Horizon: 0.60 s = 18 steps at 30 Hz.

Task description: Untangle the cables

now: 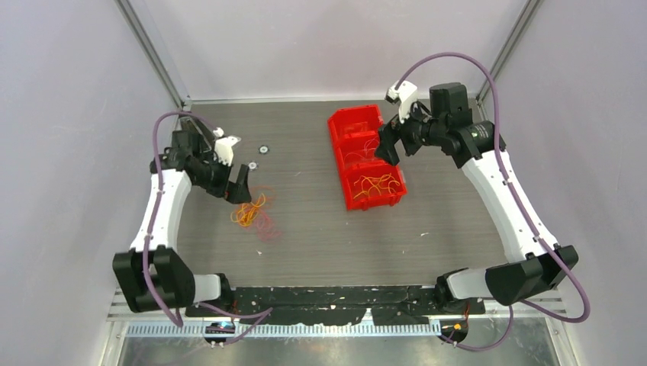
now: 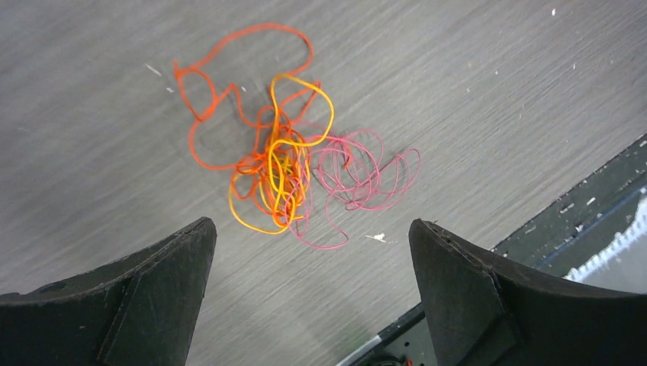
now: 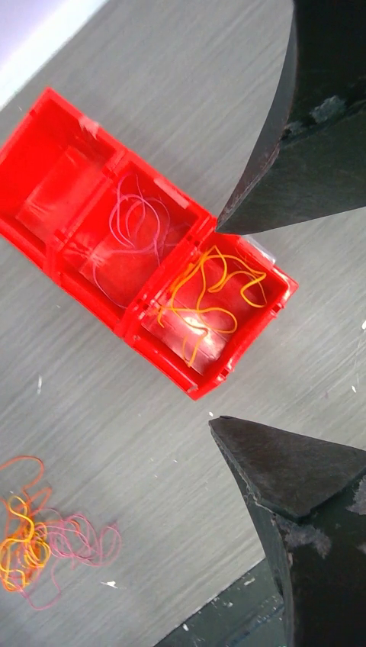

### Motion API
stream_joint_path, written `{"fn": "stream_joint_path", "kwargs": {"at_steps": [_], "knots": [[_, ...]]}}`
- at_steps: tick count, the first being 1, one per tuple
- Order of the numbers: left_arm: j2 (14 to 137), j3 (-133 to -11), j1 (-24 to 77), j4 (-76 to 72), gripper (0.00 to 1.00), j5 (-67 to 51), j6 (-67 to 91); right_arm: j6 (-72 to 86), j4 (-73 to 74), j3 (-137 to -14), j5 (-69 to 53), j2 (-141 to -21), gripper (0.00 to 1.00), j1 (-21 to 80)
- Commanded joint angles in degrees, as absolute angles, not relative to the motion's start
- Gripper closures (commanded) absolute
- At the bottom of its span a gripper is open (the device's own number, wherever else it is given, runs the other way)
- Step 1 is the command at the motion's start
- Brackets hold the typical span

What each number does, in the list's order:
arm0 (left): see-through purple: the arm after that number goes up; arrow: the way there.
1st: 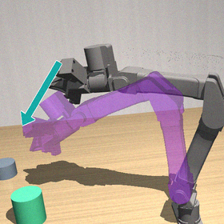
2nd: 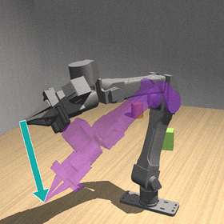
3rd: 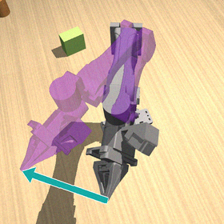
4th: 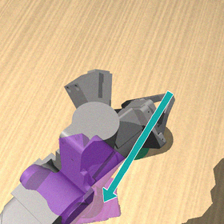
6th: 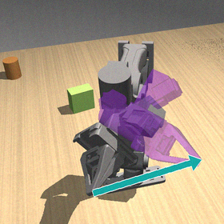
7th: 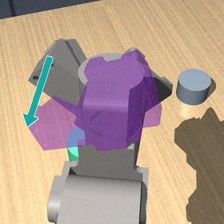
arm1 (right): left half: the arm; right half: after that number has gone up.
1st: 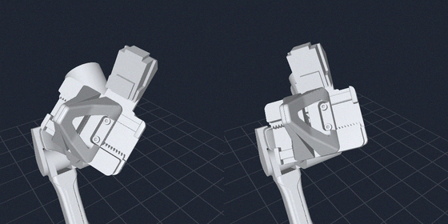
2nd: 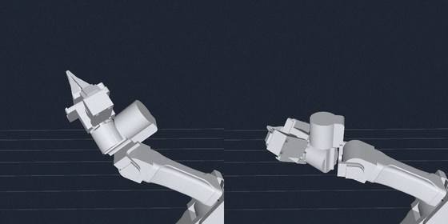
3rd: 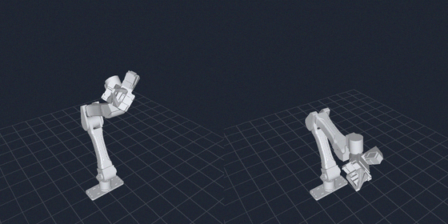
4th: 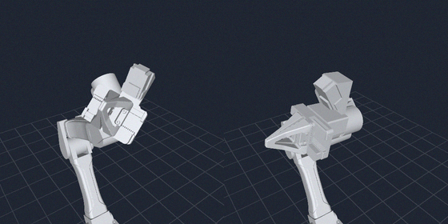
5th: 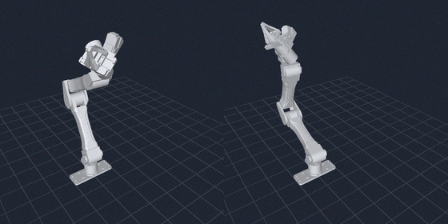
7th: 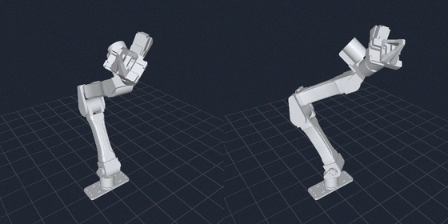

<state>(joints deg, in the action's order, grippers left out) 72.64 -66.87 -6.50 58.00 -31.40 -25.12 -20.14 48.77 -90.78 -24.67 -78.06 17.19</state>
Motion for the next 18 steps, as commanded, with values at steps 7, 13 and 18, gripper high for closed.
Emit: {"fn": "stream_joint_path", "kwargs": {"at_steps": [7, 13, 18], "knots": [[84.0, -55.1, -4.8, 44.7, 0.01, -25.4, -11.6, -18.2, 37.2, -82.7, -29.9, -75.3, 0.05, 17.2], [90.7, -55.5, 0.3, 42.9, 0.24, -17.1, -11.2, -14.8, 33.4, -79.9, -30.9, -76.2, 0.05, 17.2], [97.4, -60.9, 3.7, 43.9, 0.73, -19.0, -15.8, -9.8, 32.6, -78.7, -31.7, -80.1, 0.05, 17.3]]}}
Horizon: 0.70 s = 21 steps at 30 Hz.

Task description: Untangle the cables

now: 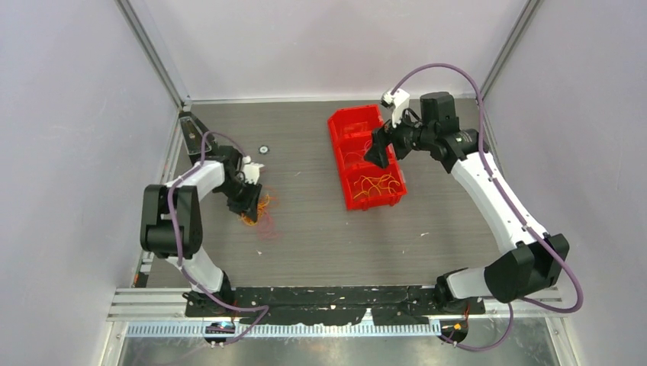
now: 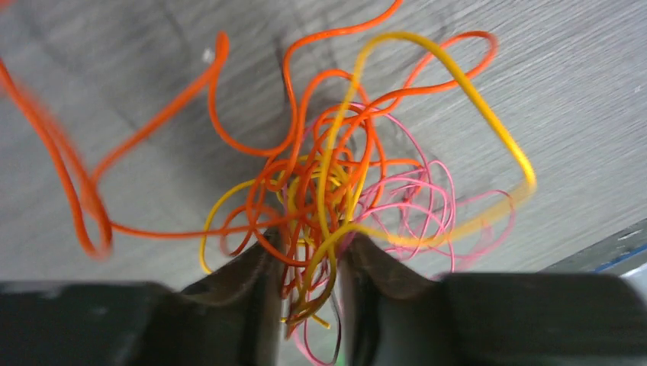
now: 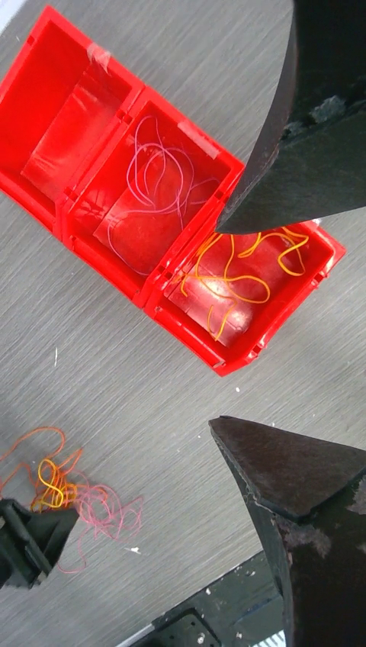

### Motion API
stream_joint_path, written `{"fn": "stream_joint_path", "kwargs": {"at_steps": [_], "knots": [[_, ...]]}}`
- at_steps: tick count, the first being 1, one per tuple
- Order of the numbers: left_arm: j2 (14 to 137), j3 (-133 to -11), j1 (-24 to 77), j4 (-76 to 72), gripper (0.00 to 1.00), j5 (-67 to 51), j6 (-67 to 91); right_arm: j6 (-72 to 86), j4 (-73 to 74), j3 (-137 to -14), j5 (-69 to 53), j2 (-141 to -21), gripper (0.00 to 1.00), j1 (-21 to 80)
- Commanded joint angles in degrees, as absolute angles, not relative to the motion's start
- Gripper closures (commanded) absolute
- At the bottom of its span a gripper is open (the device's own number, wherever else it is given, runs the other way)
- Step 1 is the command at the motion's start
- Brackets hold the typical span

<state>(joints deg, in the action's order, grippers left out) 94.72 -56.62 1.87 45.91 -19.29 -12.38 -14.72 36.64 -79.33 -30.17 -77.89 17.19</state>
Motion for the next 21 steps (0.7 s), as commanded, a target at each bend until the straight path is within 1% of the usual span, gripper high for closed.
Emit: {"fn": "stream_joint_path", "kwargs": {"at_steps": [1, 2, 3, 6, 7, 10, 13, 18, 21], "knots": [[97.1, -61.2, 4.3, 42.9, 0.8, -18.9, -17.5, -8.4, 32.5, -78.4, -32.3, -81.1, 0.05, 17.3], [96.6, -61.4, 5.0, 42.2, 0.86, -19.7, -19.9, -7.7, 31.9, -78.3, -32.8, -81.6, 0.04, 17.3], [95.7, -61.5, 6.0, 41.8, 0.9, -20.5, -22.6, -6.4, 31.5, -78.2, -34.2, -82.6, 0.03, 17.3], [88.8, -59.5, 9.1, 40.9, 0.98, -27.0, -31.6, -3.1, 29.3, -78.5, -38.2, -84.8, 0.01, 17.4], [85.5, -58.3, 9.8, 40.1, 1.0, -29.7, -34.1, -1.3, 27.8, -78.5, -40.3, -86.0, 0.02, 17.5], [77.0, -54.6, 12.5, 37.6, 1.0, -34.9, -42.3, 2.5, 24.4, -78.7, -43.4, -88.0, 0.06, 19.0], [71.0, -52.7, 14.7, 37.0, 1.0, -38.8, -48.0, 2.8, 22.5, -80.2, -45.0, -90.7, 0.06, 22.3], [68.3, -53.1, 16.5, 37.7, 1.0, -40.4, -50.0, 4.3, 21.1, -83.6, -47.8, -93.9, 0.07, 24.5], [67.0, -53.0, 16.8, 37.4, 1.0, -41.1, -50.2, 5.9, 17.8, -82.9, -49.3, -93.4, 0.09, 25.2]]}}
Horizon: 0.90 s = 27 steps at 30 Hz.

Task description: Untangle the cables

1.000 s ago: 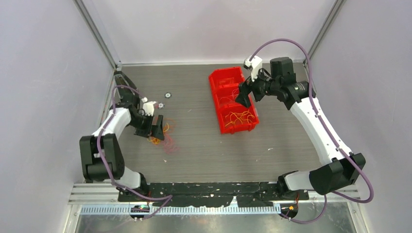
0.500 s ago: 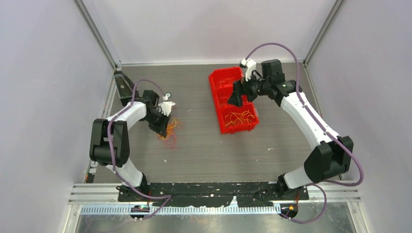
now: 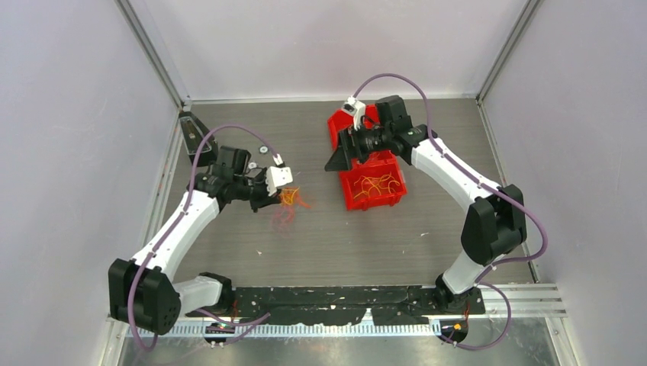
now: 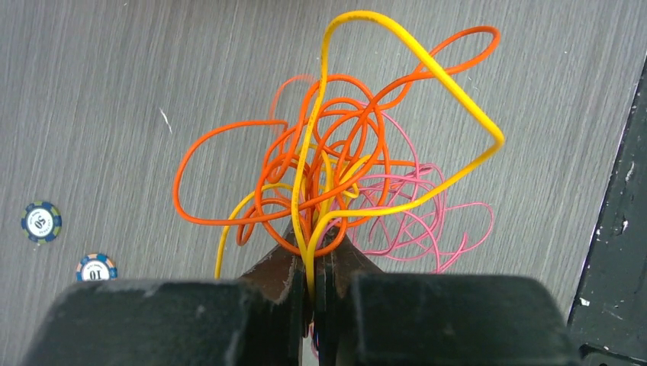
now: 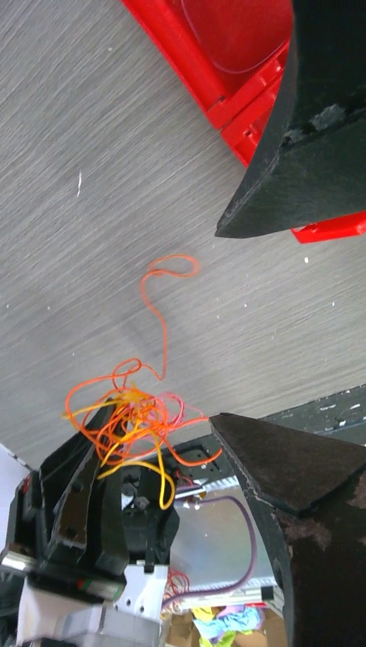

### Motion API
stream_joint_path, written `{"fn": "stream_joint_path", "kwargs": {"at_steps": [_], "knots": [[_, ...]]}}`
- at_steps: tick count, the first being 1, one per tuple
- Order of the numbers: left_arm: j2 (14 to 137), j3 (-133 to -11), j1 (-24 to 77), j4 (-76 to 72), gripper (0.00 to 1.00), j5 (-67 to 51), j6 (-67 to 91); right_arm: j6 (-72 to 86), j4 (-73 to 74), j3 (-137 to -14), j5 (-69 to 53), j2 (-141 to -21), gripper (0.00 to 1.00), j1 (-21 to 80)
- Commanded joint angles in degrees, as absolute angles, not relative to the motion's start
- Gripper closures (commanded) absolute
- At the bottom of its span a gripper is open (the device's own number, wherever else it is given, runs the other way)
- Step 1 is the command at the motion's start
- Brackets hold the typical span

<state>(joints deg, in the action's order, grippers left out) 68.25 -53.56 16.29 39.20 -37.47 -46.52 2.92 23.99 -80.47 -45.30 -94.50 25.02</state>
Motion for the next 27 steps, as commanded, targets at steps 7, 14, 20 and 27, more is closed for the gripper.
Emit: {"fn": "stream_joint_path", "kwargs": {"at_steps": [7, 14, 20, 27], "knots": [[61.1, -47.6, 20.5, 31.0, 1.0, -39.5, -54.6, 6.3, 15.0, -79.7, -51.8, -93.0, 0.16, 29.8], [56.9, -44.4, 24.7, 26.9, 1.0, -39.2, -58.8, 4.2, 13.7, -80.1, -52.0, -96.1, 0.1, 34.7], [57.5, -45.6, 25.6, 26.7, 1.0, -39.0, -58.2, 0.9, 14.6, -80.7, -51.5, -98.6, 0.14, 37.6], [56.0, -45.1, 25.5, 26.9, 1.0, -38.3, -58.2, 3.1, 11.1, -81.3, -48.9, -102.3, 0.4, 39.2]]}}
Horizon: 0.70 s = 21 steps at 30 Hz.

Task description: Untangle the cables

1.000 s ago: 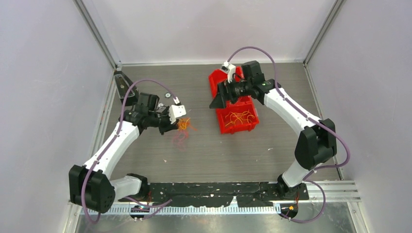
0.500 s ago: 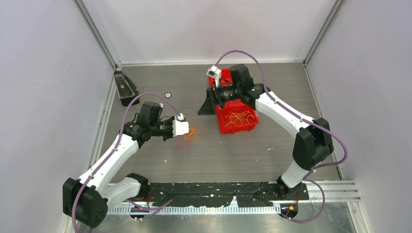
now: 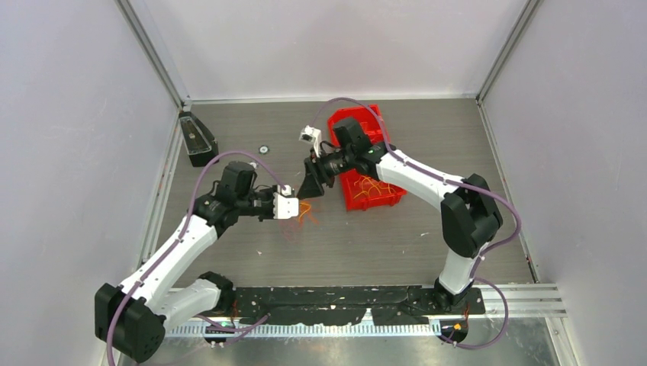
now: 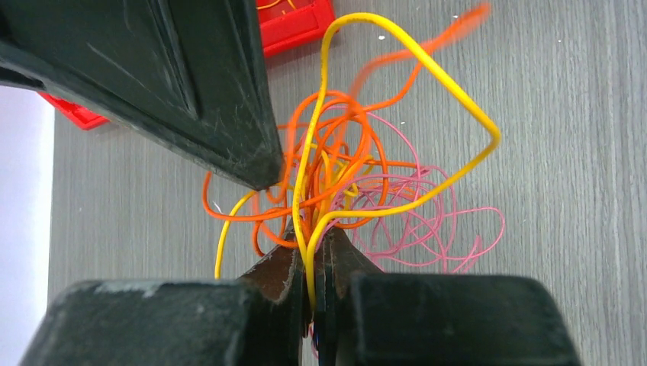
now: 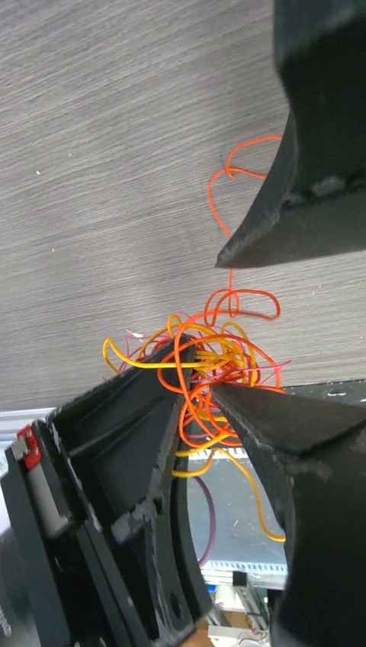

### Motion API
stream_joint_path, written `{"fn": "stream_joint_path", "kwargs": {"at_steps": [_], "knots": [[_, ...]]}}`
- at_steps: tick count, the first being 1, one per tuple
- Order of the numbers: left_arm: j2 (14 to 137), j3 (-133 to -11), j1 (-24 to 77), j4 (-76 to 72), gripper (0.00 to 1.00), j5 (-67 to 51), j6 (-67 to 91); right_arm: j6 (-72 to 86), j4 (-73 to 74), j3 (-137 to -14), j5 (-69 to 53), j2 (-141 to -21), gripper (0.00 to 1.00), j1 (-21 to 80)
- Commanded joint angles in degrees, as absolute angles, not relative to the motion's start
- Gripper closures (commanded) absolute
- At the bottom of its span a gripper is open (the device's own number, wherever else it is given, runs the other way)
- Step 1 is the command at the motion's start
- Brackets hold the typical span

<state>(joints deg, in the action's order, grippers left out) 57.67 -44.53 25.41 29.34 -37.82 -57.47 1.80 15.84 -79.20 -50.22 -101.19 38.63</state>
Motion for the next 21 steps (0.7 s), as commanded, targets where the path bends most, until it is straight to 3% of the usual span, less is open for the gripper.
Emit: {"fn": "stream_joint_path", "kwargs": {"at_steps": [1, 2, 3, 5, 15, 21], "knots": [[55.8, -45.1, 25.6, 27.1, 1.0, -38.0, -58.1, 3.6, 10.3, -81.6, -48.8, -102.5, 0.53, 39.2], [55.6, -45.2, 25.6, 27.4, 1.0, -37.5, -58.0, 4.0, 10.1, -82.5, -48.5, -102.4, 0.63, 39.2], [55.3, -45.2, 25.6, 27.9, 1.0, -37.0, -57.9, 4.0, 10.0, -83.0, -48.2, -102.2, 0.83, 39.2], [54.7, -45.2, 25.6, 29.8, 1.0, -35.2, -57.5, 3.9, 10.1, -84.0, -45.9, -101.3, 0.93, 38.9], [49.3, -37.3, 18.9, 40.2, 0.91, -27.5, -62.7, 13.4, 3.0, -86.2, -37.6, -92.3, 0.95, 32.3], [50.3, -35.1, 10.7, 44.6, 0.96, -27.1, -68.3, 15.3, 1.9, -88.5, -36.6, -88.9, 0.95, 30.6]]}}
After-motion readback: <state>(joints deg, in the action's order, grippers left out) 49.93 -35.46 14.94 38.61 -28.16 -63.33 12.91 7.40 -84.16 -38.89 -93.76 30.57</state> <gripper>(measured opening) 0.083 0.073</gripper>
